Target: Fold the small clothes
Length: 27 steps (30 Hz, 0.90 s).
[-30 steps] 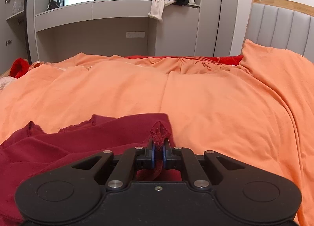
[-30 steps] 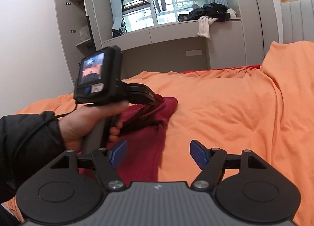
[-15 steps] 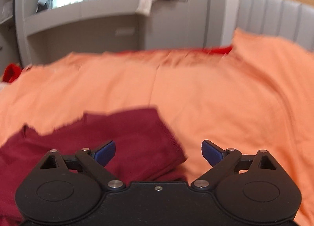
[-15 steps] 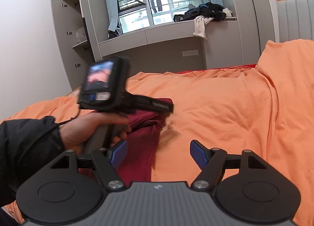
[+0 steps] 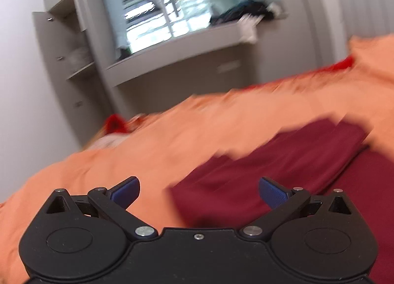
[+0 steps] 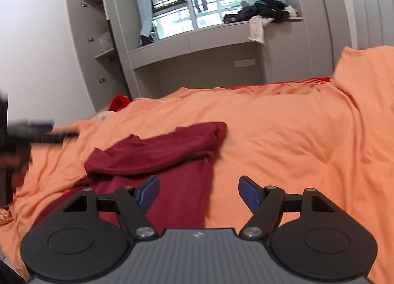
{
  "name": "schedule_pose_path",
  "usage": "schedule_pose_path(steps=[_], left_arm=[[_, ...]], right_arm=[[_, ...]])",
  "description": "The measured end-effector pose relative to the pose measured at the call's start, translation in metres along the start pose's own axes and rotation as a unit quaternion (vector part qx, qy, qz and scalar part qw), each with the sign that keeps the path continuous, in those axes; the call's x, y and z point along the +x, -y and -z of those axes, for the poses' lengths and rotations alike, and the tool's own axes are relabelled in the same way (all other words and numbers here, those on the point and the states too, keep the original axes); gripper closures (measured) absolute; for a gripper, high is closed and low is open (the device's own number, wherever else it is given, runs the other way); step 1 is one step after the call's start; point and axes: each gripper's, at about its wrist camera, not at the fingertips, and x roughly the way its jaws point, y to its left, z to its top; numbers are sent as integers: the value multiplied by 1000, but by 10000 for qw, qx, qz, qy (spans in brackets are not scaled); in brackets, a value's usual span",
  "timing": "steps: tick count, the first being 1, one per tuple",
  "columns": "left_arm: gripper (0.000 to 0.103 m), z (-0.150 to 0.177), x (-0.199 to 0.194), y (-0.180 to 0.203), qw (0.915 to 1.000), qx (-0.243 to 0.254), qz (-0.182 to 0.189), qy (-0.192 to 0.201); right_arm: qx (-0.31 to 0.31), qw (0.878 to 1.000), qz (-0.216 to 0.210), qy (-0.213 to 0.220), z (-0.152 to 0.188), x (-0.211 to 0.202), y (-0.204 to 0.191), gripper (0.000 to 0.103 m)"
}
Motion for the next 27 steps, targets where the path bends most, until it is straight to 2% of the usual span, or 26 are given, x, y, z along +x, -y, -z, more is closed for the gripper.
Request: schedule_pose_path(steps=[2, 5, 8, 13, 16, 18, 20, 21, 23, 27], left_arm=[[1, 22, 15, -9, 9997, 0, -124, -186], [1, 46, 41, -13, 9987, -66, -73, -505], [5, 61, 59, -5, 9975, 139, -30, -695], [6, 58, 80, 6, 9963, 369, 441, -642], [5, 54, 102, 12, 9935, 655, 514, -772], [5, 55, 115, 13, 9929, 735, 213, -908], [5, 58, 123, 6, 9910, 636, -369, -1117], [5, 61, 121, 0, 9904, 574, -448, -1178], [4, 66, 105, -13, 9900, 521, -610, -1158], [6, 80, 79, -40, 9855, 248, -1300, -1057]], right_arm=[[-26, 10000, -20, -54, -11, 16, -3, 27], [-117, 9998, 106, -118, -26, 45, -2, 28], [-208, 9990, 344, -179, -38, 75, 0, 28], [75, 9989, 357, -307, -47, 116, 9, 30], [130, 9986, 345, -383, -49, 133, 9, 30], [111, 9986, 303, -420, -47, 142, 6, 30], [56, 9985, 283, -473, -44, 150, 1, 30], [37, 9984, 267, -500, -43, 152, -1, 30], [-3, 9984, 217, -520, -40, 153, -3, 30], [-77, 9987, 172, -476, -40, 150, -2, 30]])
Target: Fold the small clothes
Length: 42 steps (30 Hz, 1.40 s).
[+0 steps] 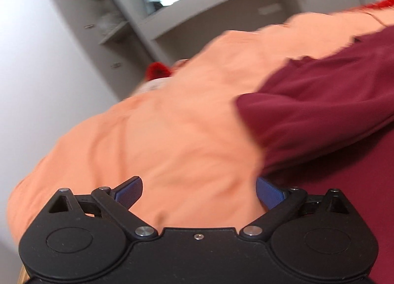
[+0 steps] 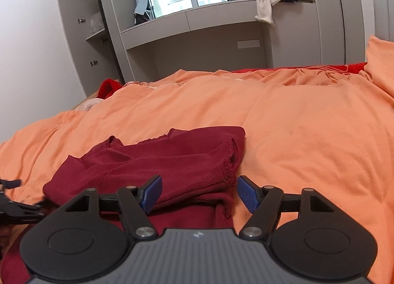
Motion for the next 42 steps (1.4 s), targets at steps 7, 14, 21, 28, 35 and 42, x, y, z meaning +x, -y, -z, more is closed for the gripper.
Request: schedule_pose_path(steps=[7, 14, 21, 28, 35, 42], left_arm=[[4, -13, -19, 14, 9903, 114, 1327, 408], [6, -23, 24, 51, 9956, 797, 495, -21], [13, -18, 20, 41, 9952, 862, 449, 112], [25, -17, 18, 23, 9976, 211, 617, 212], [20, -13, 13, 13, 9992, -44, 358, 158], [20, -6, 23, 1, 9958, -358, 726, -435]], right_arm=[[93, 9999, 69, -79, 1, 5, 7, 30], [286, 9991, 280, 127, -8, -4, 23, 30], [600, 9968, -249, -458, -43, 58, 48, 49], [629, 9955, -537, -460, -52, 78, 47, 100], [708, 9944, -588, 520, -82, 42, 32, 101], [964, 9949, 78, -301, -56, 74, 57, 101]])
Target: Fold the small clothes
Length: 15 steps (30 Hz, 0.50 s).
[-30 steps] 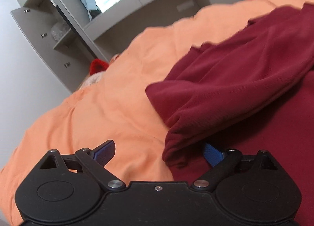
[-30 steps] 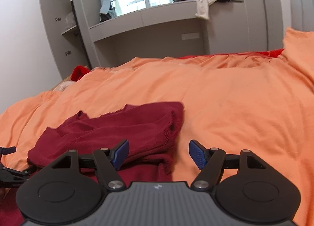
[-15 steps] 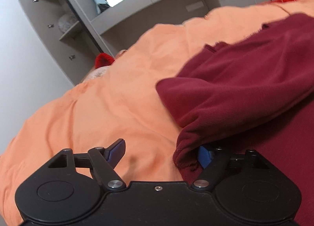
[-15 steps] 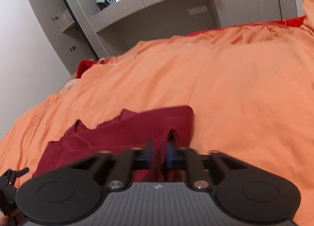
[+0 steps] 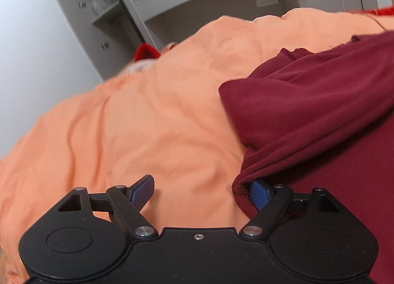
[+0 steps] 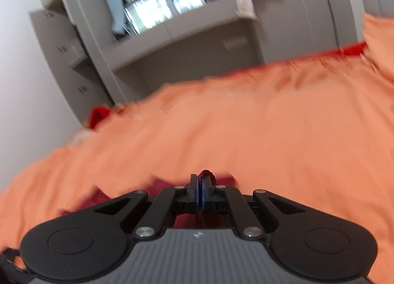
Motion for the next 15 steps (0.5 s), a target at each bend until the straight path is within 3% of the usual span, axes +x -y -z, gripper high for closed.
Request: schedule_pose_path(steps=[3, 5, 6, 7, 9, 15], left_arm=[[17, 4, -1, -7, 9998, -143, 123, -70], [16, 6, -3, -4, 9999, -12, 94, -35], [15, 6, -4, -2, 9999, 76, 76, -5], [14, 6, -6, 1, 9998, 181, 36, 21], [7, 7, -12, 4, 9992, 395, -65, 88], [4, 8, -32, 6, 9984, 519, -23, 205]], right_arm=[[137, 9991, -6, -392, 14, 18, 14, 100], [162, 9990, -146, -390, 19, 17, 17, 96], [242, 9992, -174, -283, 19, 11, 20, 89], [343, 9989, -229, -204, 19, 4, 24, 70], [471, 9984, -319, -23, 19, -14, 29, 56], [591, 9963, -605, -139, 29, -41, 31, 58]])
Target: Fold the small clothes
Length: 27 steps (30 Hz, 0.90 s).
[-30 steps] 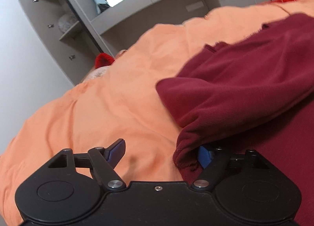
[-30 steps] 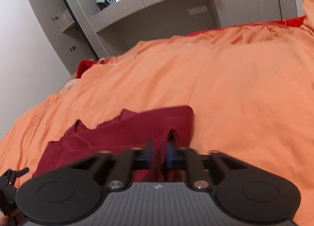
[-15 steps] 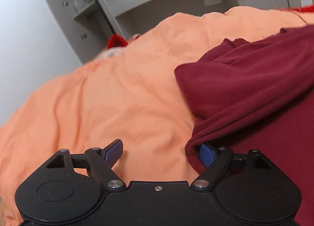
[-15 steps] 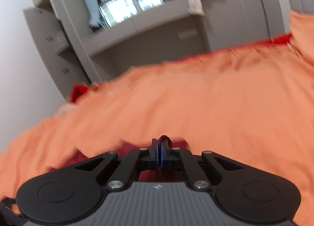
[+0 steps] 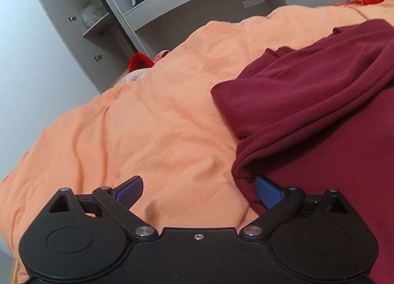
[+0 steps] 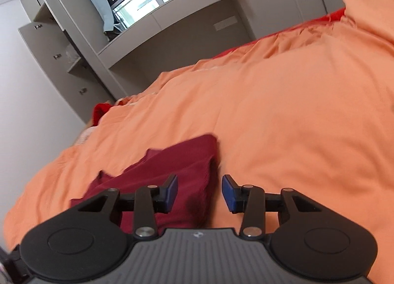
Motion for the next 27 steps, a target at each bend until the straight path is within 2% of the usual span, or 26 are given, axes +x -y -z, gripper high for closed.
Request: schedule_pose_path(steps=[5, 8, 10, 12, 13, 16, 19, 22, 27], left_arm=[[3, -2, -21, -6, 9995, -213, 168, 158], [3, -5, -30, -15, 9975, -527, 327, 346], [1, -8, -30, -21, 9952, -784, 271, 518], [1, -11, -24, -27, 9929, -1001, 54, 643], [1, -12, -19, -30, 9917, -1101, -45, 656], [1, -19, -6, -37, 9876, -1382, -136, 731], [1, -27, 6, -33, 9863, -1443, -159, 789], [1, -35, 23, -27, 9892, -1329, -68, 609], [3, -28, 47, -16, 9956, -901, 161, -193]], right_arm=[[-249, 9992, 309, 20, 10, 9, -1, 60], [110, 9998, -74, -122, 13, 17, 10, 63], [398, 9984, -381, -149, 16, 19, 16, 78], [501, 9973, -501, -174, 15, 14, 18, 86], [511, 9972, -528, -152, 13, 9, 17, 93], [569, 9963, -644, -54, 7, -7, 18, 96], [626, 9958, -653, -102, 7, -12, 21, 96], [516, 9976, -377, -262, 13, -2, 24, 96], [610, 9969, -342, -358, 19, 6, 33, 96]])
